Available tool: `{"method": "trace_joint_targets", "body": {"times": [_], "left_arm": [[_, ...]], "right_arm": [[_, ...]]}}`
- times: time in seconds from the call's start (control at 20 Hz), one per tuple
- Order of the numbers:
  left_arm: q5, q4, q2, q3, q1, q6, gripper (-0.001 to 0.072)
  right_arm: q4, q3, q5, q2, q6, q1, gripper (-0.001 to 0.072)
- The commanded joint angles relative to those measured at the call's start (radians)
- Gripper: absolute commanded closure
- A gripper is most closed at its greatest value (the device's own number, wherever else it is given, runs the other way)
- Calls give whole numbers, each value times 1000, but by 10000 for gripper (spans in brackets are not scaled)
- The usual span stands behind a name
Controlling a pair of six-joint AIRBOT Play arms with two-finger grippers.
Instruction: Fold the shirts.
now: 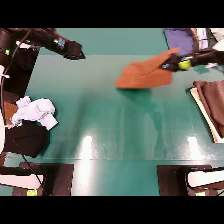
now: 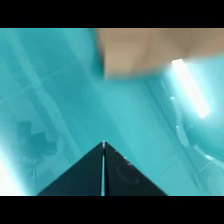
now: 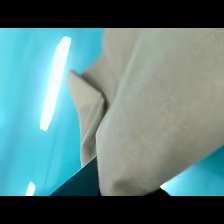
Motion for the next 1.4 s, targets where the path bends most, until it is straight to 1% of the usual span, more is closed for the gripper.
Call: {"method": "trace_joint_targets", "body": {"times": [0.0, 0.1, 0.2, 0.35, 0.45, 0.55, 0.75, 0.9, 0.95, 1.05, 1.15, 1.35], "left_arm": [[26, 1, 1, 0, -71, -1, 681], [26, 2, 1, 0, -102, 0, 681], [30, 3, 1, 0, -119, 0, 681], [44, 6, 0, 0, -124, -1, 681], [44, 6, 0, 0, -124, -1, 681], [44, 6, 0, 0, -124, -1, 681], [44, 9, 0, 0, -124, -1, 681], [41, 18, 0, 0, -124, 0, 680], [41, 18, 0, 0, -124, 0, 681], [40, 18, 0, 0, -124, 0, 681], [40, 18, 0, 0, -124, 0, 681], [35, 27, 0, 0, -124, 0, 681]], "right_arm": [[-52, 5, -27, 58, 10, -246, 696], [-52, 6, -77, 56, 3, -356, 696], [-50, 6, -146, 56, -26, -437, 697], [-42, 6, -232, 56, -78, -506, 697], [-43, 30, -259, 51, -105, -525, 697], [-43, 113, -239, 27, -125, -529, 697], [-43, 302, -163, -7, -126, -529, 697], [-48, 393, -116, -5, -126, -532, 697], [-53, 394, -107, 5, -126, -538, 697], [-52, 338, -119, 49, -138, -543, 697], [-53, 284, -100, 89, -151, -562, 697], [-56, 159, 23, 157, -151, -623, 697]]}}
